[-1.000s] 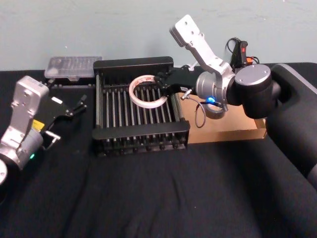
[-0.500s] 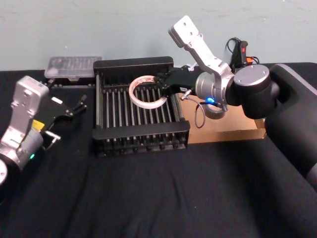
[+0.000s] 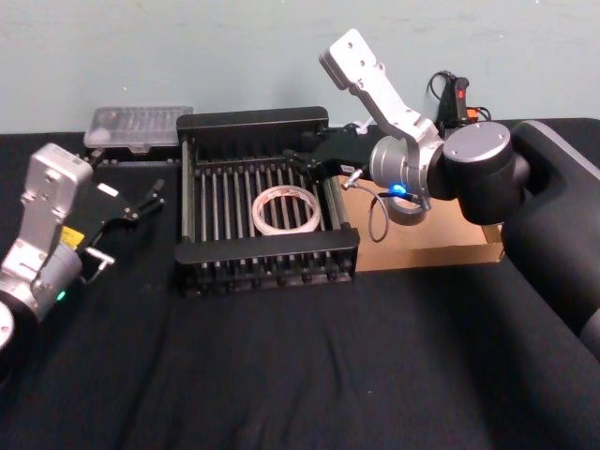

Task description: Pick up the white tape and place it into the black box , Pick up the silver tape and place it into the brown box.

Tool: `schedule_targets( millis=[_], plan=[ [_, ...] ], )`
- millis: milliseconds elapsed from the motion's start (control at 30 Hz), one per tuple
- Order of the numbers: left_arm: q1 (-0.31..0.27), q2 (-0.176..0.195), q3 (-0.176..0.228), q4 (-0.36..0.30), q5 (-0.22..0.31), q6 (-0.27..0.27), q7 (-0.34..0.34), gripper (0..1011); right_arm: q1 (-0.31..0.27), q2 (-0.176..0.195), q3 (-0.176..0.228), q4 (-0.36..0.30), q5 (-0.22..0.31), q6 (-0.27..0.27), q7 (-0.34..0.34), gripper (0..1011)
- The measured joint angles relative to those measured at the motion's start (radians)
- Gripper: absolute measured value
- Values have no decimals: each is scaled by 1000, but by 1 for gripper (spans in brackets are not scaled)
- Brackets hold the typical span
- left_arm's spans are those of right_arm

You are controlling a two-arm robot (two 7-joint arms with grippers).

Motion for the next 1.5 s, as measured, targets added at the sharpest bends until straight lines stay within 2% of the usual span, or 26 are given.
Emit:
schedule_targets(
  millis=[67, 267, 300, 400, 700, 1300, 1500],
  plan=[
    [0, 0, 0, 0, 0, 0, 0, 1001, 0, 0, 0, 0, 0, 0, 0, 471],
    [0, 0, 0, 0, 0, 0, 0, 1001, 0, 0, 0, 0, 1, 0, 0, 630],
    [0, 0, 0, 0, 0, 0, 0, 1001, 0, 0, 0, 0, 1, 0, 0, 691],
    [0, 0, 0, 0, 0, 0, 0, 1001, 0, 0, 0, 0, 1, 0, 0, 788],
    [0, 0, 0, 0, 0, 0, 0, 1001, 0, 0, 0, 0, 2, 0, 0, 999],
    [0, 0, 0, 0, 0, 0, 0, 1001, 0, 0, 0, 0, 1, 0, 0, 1002],
    [0, 0, 0, 0, 0, 0, 0, 1001, -21, 7, 28, -35, 5, -1, 7, 1002]
  ],
)
